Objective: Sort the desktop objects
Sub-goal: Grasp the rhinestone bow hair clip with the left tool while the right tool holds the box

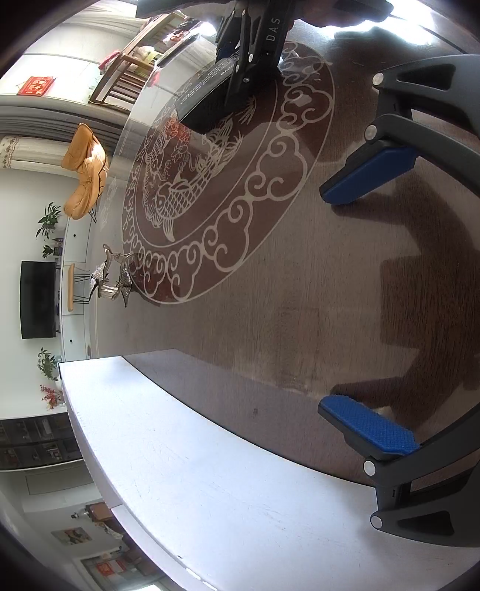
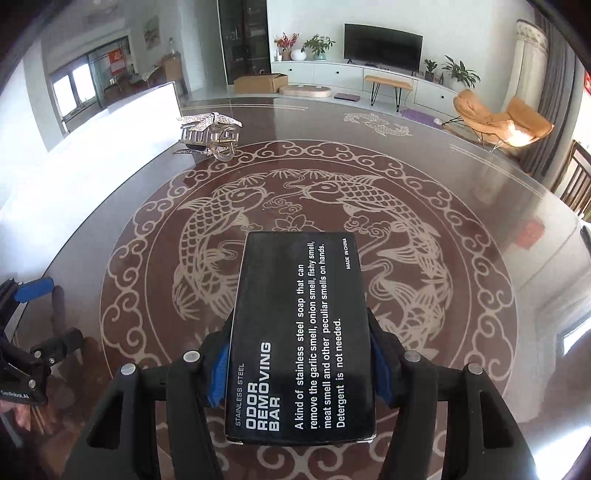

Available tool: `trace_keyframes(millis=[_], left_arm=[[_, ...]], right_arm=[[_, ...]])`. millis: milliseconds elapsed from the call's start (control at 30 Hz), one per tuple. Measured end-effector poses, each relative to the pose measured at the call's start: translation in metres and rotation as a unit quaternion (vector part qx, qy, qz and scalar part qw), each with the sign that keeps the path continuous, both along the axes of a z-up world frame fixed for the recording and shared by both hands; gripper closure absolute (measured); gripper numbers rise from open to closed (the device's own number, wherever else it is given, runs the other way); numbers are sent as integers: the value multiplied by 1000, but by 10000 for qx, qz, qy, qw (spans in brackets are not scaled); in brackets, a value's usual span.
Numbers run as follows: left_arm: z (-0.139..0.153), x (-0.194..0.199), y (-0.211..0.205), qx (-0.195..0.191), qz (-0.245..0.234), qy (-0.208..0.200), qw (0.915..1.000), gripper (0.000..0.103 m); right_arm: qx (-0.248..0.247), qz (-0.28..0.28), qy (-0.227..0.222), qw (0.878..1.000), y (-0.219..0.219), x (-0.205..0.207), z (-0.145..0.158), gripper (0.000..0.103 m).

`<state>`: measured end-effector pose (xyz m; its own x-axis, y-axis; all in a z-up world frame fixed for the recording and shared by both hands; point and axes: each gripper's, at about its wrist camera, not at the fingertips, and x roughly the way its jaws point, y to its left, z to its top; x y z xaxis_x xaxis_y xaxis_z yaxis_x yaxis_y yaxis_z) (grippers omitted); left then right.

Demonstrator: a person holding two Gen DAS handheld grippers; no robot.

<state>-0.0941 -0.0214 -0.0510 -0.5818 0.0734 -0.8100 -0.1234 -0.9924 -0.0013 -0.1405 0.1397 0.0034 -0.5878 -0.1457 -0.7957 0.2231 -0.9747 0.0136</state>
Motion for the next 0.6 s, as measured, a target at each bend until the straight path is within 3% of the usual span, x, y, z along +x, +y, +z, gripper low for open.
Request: trace_keyframes(millis=[67, 267, 500, 600], left_arm=[[0, 0, 0, 0, 1, 0, 10000, 0], [0, 0, 0, 0, 2, 0, 10000, 0], [1, -3, 1, -12, 1, -7, 10000, 0], [1, -30, 9, -32, -141, -80, 9999, 0]], right_arm=[[-7, 6, 17, 10000, -1, 5, -2, 23], [-49, 29, -20, 10000, -7, 8, -6, 11], [144, 61, -90, 9998, -14, 8, -9, 2], [134, 72, -102, 9998, -14, 10, -9, 1]])
